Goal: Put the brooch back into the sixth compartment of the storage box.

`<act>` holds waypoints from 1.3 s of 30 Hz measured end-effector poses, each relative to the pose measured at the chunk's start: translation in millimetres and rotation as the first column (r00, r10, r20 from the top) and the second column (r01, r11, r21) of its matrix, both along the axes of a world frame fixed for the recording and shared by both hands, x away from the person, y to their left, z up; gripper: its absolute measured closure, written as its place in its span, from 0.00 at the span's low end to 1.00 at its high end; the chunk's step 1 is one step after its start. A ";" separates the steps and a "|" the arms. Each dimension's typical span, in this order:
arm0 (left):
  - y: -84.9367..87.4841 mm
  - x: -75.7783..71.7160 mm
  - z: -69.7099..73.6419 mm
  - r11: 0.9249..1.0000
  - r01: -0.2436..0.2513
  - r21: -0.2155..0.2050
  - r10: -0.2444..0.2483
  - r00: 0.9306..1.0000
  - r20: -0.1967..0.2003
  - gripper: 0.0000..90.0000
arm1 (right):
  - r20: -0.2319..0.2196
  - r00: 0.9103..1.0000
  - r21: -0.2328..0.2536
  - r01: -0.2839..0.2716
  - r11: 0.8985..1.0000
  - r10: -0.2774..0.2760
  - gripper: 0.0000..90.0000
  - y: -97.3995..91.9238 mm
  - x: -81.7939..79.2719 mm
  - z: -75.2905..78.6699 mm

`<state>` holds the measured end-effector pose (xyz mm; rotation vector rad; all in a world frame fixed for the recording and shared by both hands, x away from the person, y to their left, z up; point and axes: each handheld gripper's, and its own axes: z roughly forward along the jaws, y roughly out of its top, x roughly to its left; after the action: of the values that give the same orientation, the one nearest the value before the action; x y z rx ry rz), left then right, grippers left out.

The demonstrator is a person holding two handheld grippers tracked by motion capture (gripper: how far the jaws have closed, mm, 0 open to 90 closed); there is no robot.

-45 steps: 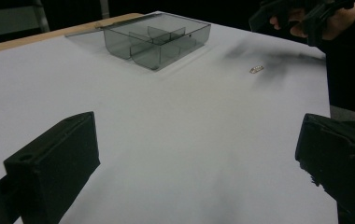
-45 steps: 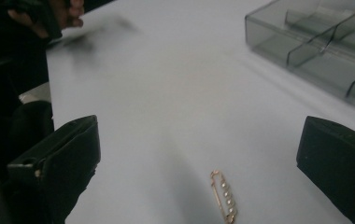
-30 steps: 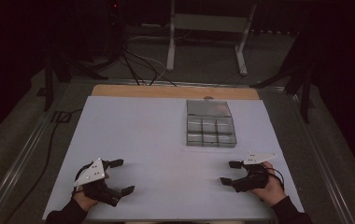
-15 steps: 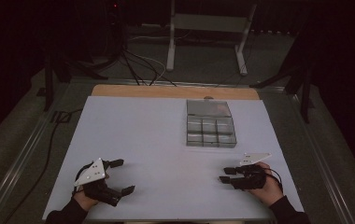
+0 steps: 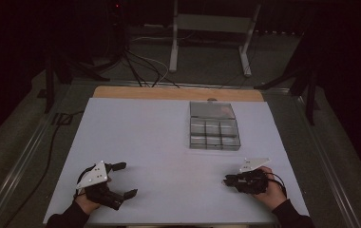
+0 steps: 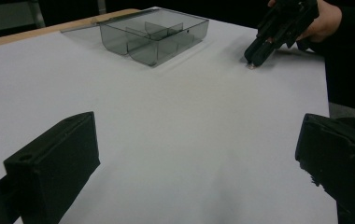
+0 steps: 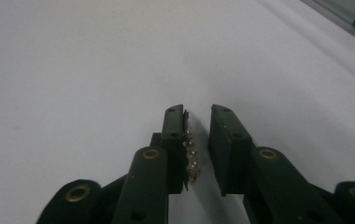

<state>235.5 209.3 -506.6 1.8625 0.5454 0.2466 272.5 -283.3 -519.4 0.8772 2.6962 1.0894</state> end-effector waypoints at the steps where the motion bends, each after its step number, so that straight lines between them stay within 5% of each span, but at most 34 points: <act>1: 0.0 0.0 0.0 1.000 0.001 0.001 -0.001 1.000 0.000 0.01 | 0.004 1.000 -0.007 -0.005 1.000 0.005 0.87 0.2 -0.2 0.2; 8: 0.2 0.7 0.0 1.000 0.002 -0.004 -0.002 1.000 -0.003 0.01 | 0.025 1.000 -0.030 -0.011 0.999 0.012 0.94 1.8 -1.2 0.3; 19: 0.0 0.8 0.0 1.000 0.003 -0.003 -0.003 1.000 -0.003 0.01 | -0.010 0.999 0.004 0.045 0.999 -0.045 0.96 -1.2 -1.7 10.6; 39: -1.2 0.7 -0.5 1.000 0.009 0.007 -0.009 1.000 -0.004 0.01 | -0.024 1.000 0.039 0.017 0.999 -0.016 0.96 7.5 -7.1 26.5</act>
<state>236.2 208.1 -507.2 1.8722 0.5397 0.2393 265.4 -275.7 -492.9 0.9229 2.6904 1.1386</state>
